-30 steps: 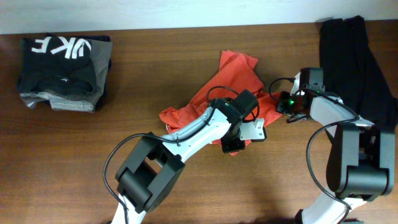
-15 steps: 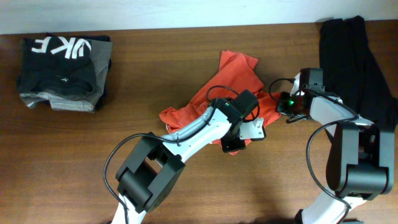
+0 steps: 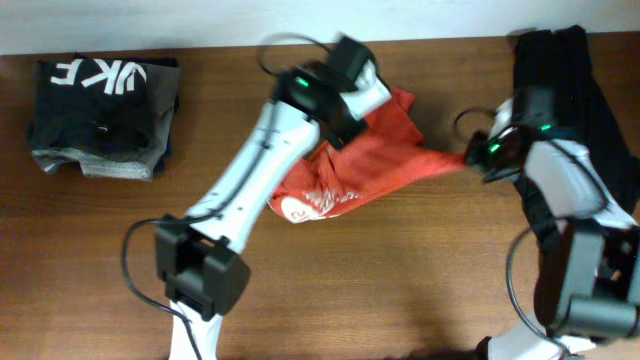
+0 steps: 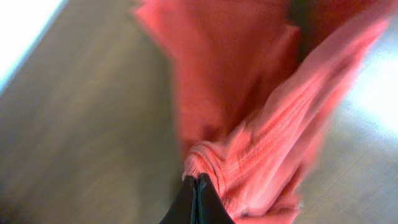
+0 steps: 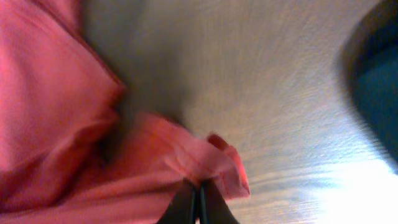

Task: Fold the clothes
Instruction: 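Lift the t-shirt with both grippers and lay it back down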

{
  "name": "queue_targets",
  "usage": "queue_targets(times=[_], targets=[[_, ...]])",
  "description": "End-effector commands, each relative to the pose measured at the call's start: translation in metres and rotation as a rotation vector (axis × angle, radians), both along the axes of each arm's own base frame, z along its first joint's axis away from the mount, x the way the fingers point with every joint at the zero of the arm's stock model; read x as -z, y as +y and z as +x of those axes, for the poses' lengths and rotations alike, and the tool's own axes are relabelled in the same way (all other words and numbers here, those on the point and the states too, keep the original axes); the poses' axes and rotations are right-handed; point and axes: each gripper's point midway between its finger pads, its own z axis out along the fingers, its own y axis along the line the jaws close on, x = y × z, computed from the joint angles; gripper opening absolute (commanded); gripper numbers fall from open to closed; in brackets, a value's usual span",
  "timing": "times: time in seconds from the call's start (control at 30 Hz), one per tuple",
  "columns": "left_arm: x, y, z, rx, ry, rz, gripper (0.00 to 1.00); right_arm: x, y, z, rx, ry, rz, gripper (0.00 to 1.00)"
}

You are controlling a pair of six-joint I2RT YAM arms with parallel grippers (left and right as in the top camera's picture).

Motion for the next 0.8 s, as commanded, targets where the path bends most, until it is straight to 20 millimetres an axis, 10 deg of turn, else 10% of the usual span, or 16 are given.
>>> queue_targets(times=[0.0,0.3,0.53,0.77], targets=[[-0.047,0.041,0.03,-0.152,-0.106,-0.028,0.0,-0.084,-0.016,0.015,-0.032,-0.183,-0.001,0.04],[-0.156,0.119,0.055,-0.323,-0.329,-0.134,0.0,-0.207,-0.023,0.006,-0.111,-0.305,-0.088,0.04],[-0.256,0.177,0.035,-0.46,-0.6,-0.166,0.0,-0.308,-0.019,-0.007,-0.115,-0.49,-0.162,0.04],[-0.315,0.195,-0.006,-0.495,-0.75,-0.214,0.0,-0.34,-0.011,-0.033,-0.122,-0.517,-0.176,0.04]])
